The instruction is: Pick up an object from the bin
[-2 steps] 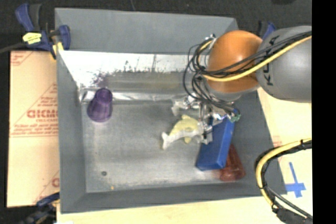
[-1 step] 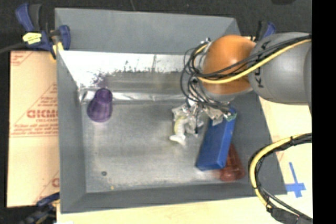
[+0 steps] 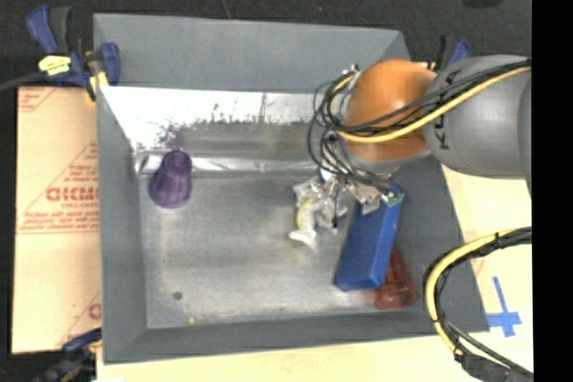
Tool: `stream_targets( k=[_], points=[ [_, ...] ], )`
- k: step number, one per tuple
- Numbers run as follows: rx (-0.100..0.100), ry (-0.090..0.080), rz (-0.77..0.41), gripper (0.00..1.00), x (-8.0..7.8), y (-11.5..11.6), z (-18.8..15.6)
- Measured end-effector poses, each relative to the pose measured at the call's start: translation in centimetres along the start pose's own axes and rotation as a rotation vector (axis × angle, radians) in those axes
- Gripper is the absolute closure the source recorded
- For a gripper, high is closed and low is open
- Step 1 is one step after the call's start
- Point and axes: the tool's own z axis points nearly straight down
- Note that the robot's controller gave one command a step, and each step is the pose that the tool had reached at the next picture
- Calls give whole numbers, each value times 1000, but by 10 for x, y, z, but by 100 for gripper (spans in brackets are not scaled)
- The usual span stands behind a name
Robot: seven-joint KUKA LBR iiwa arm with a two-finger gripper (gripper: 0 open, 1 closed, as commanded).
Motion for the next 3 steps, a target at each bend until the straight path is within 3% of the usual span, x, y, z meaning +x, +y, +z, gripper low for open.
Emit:
stream_targets(
  k=[1, 3],
  points=[
    [-6, 7, 1, 100, 2, 2, -14],
    [0, 2, 3, 100, 0, -1, -78]
  ],
)
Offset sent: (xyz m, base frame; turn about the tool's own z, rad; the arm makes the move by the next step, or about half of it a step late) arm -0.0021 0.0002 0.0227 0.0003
